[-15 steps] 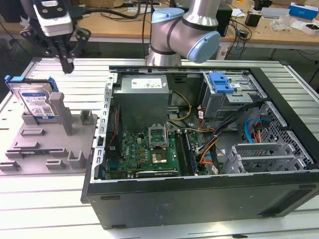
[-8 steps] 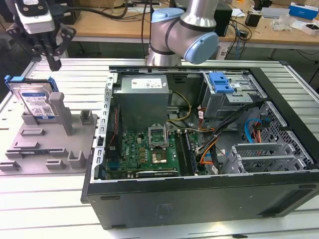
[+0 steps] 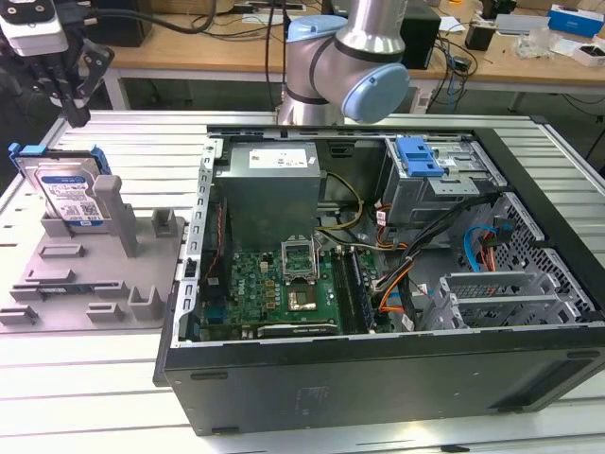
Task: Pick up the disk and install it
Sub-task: 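Reach for the disk, then pick up the disk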
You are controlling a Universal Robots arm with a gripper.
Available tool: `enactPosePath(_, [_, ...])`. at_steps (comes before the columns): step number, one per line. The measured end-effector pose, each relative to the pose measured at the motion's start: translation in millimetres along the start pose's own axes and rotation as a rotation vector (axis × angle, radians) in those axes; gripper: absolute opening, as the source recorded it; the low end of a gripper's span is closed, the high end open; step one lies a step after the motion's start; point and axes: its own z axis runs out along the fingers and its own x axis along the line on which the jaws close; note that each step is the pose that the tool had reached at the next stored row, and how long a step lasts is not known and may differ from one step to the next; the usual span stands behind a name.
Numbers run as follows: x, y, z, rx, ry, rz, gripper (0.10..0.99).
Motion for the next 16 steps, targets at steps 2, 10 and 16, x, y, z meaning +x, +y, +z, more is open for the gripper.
enactPosePath(2, [0.0, 0.0, 0.0, 0.000, 0.0004, 0.000, 0.106])
enactPosePath(10, [0.1, 0.0, -0.1, 0.000, 0.0006, 0.000, 0.106])
enactPosePath(16, [0.1, 0.0, -0.1, 0.000, 0.0008, 0.000, 0.106])
